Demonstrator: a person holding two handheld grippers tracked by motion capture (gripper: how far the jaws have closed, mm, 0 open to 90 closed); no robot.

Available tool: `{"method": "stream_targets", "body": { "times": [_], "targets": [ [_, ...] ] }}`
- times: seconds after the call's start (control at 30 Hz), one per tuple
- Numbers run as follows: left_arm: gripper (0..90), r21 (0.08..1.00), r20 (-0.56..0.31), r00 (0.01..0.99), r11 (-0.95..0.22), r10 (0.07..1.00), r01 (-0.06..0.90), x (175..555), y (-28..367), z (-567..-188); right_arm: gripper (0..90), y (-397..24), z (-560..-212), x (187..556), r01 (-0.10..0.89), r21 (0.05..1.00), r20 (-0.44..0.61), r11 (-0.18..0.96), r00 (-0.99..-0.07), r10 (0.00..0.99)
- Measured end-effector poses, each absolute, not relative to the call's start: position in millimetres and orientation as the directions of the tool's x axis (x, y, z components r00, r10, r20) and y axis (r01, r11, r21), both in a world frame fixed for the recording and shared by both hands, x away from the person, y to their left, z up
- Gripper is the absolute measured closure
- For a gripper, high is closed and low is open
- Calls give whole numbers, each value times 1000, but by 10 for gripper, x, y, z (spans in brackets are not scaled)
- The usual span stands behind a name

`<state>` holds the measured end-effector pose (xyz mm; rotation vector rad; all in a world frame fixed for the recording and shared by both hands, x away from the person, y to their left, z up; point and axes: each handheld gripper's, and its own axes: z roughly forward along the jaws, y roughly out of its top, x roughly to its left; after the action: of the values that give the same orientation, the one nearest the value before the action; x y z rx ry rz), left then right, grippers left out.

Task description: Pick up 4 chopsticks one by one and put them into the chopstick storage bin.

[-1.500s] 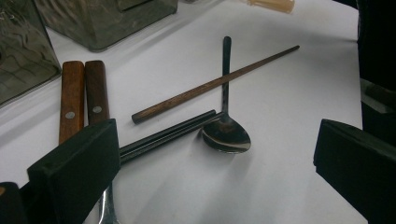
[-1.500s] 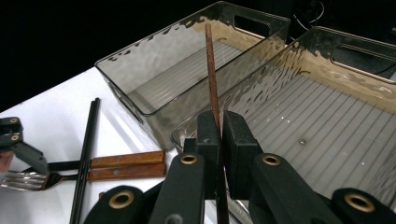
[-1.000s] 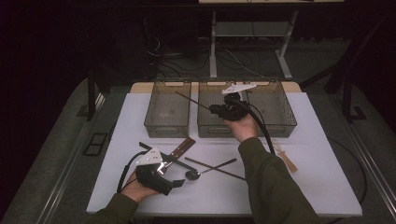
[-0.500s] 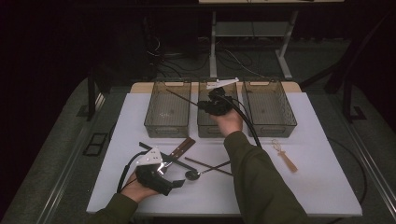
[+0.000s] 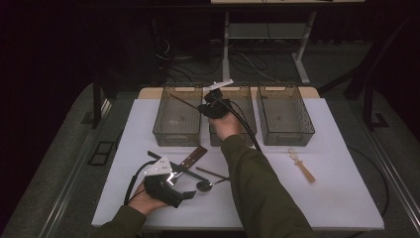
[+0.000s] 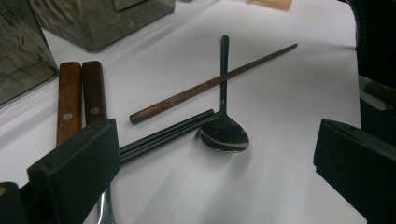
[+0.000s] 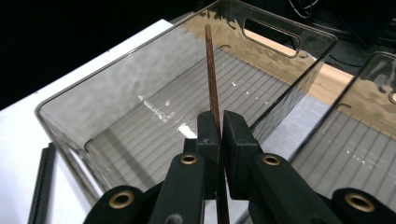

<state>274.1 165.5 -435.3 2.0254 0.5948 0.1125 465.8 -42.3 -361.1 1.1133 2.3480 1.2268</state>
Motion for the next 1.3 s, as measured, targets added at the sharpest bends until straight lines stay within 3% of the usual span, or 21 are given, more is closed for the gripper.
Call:
{"method": "stream_targets", "body": {
  "times": [0.63, 0.8, 1.3],
  "targets": [
    [0, 845, -159, 879, -399, 449, 357, 2748, 1660, -4349, 844, -39, -3738, 4821, 536, 759, 98, 370, -655, 749],
    [0, 846, -156, 880, -399, 448, 353, 2752, 1664, -4347, 680, -27, -3736, 4808, 525, 765, 109, 372, -676, 729],
    [0, 848, -155, 877, -394, 454, 354, 2762, 1685, -4346, 427, -286, -3651, 4699, 518, 784, 173, 341, -711, 682]
  ]
}}
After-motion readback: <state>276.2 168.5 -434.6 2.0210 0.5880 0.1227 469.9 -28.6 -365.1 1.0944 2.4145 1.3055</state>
